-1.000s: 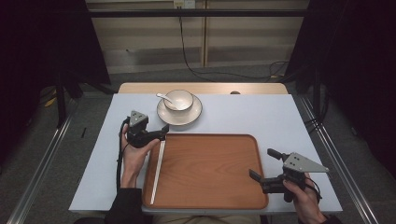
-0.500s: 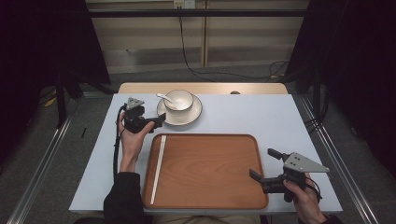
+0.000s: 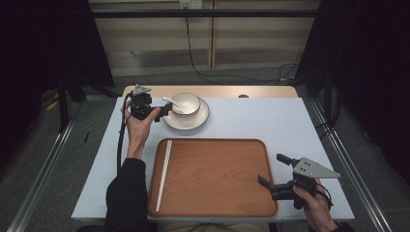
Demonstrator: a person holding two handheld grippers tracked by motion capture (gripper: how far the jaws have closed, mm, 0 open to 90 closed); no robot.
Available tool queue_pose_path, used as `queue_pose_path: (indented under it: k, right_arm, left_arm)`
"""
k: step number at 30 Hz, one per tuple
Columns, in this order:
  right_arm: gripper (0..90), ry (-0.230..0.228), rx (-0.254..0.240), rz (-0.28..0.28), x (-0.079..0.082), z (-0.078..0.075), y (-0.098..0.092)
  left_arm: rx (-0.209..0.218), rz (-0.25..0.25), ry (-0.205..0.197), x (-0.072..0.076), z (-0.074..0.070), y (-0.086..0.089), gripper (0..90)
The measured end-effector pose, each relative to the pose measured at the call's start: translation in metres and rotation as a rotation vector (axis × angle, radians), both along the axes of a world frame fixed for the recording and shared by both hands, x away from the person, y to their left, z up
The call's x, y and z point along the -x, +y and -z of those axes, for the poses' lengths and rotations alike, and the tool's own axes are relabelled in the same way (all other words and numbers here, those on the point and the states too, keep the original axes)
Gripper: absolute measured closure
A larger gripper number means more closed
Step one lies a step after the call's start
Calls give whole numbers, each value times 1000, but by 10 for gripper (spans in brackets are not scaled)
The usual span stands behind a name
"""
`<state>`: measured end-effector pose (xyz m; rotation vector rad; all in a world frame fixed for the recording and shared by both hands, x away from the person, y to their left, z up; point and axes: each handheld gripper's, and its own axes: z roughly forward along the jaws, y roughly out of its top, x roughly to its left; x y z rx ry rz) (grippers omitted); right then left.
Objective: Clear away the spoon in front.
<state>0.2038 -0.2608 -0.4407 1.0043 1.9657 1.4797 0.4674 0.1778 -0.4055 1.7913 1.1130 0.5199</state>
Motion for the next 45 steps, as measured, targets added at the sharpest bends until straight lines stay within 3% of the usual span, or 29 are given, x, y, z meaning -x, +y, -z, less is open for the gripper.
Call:
queue_pose_path:
  k: [6, 7, 8, 10, 12, 13, 14, 15, 16, 19, 23, 24, 26, 27, 29, 31, 34, 36, 37, 39, 41, 44, 45]
  right_arm:
    - [4, 1, -2, 0, 1, 0, -1]
    - [4, 1, -3, -2, 1, 0, 0]
    - [4, 2, -5, -5, 1, 0, 0]
    - [4, 2, 3, -11, 0, 0, 0]
    - [4, 3, 4, -10, 0, 1, 0]
    - [4, 4, -2, -5, 0, 1, 0]
    - [4, 6, -2, -3, -1, 1, -1]
    - [4, 5, -1, -6, -1, 1, -1]
    - [4, 6, 0, -4, -1, 1, -1]
    - [4, 6, -4, -6, 0, 1, -2]
    - [4, 3, -4, -9, 0, 1, -2]
    - [4, 7, -8, -5, 0, 1, -2]
    - [4, 6, -4, -2, 0, 1, -2]
    - [4, 6, -3, -4, 0, 1, -2]
    - [4, 5, -3, -5, 0, 1, -2]
    - [4, 5, -5, -1, 0, 1, -2]
    - [4, 4, -2, -3, 0, 1, -2]
    - [4, 7, -4, -3, 0, 1, -1]
    - [4, 8, -3, -1, 0, 1, -1]
    - [4, 8, -2, -10, 1, 1, -1]
    - [4, 7, 0, -5, 0, 1, -1]
    - [4, 10, 0, -7, 0, 1, 0]
    - [4, 10, 0, -8, 0, 1, -1]
  left_arm:
    - [-7, 5, 43, -28, 5, -2, 229]
    - [-26, -5, 46, -33, 5, -3, 241]
    - [-8, -10, 42, -37, 6, -3, 240]
    - [-34, -5, 53, -45, 6, -5, 245]
    - [-45, -4, 35, -50, 6, -7, 307]
    - [-26, -10, 34, -53, 8, -8, 347]
    - [-44, -9, 41, -57, 8, -8, 396]
    - [-75, -16, 41, -58, 7, -10, 459]
    - [-57, -11, 32, -59, 8, -13, 503]
    - [-50, 17, 49, -64, 10, -15, 523]
    - [-102, 27, 85, -65, 13, -18, 552]
    - [-80, 19, 76, -63, 14, -19, 563]
    - [-84, 45, 90, -62, 15, -20, 553]
    - [-105, 52, 90, -61, 14, -19, 564]
    - [-73, 68, 95, -60, 15, -17, 558]
    - [-103, 80, 100, -57, 13, -18, 560]
    - [-92, 91, 108, -52, 13, -18, 544]
    - [-101, 103, 134, -52, 14, -16, 503]
    - [-77, 98, 142, -52, 16, -17, 473]
    - [-112, 107, 152, -53, 18, -17, 446]
    - [-82, 107, 157, -56, 21, -20, 415]
    - [-96, 126, 160, -58, 24, -23, 368]
    - [-121, 132, 168, -59, 26, -24, 365]
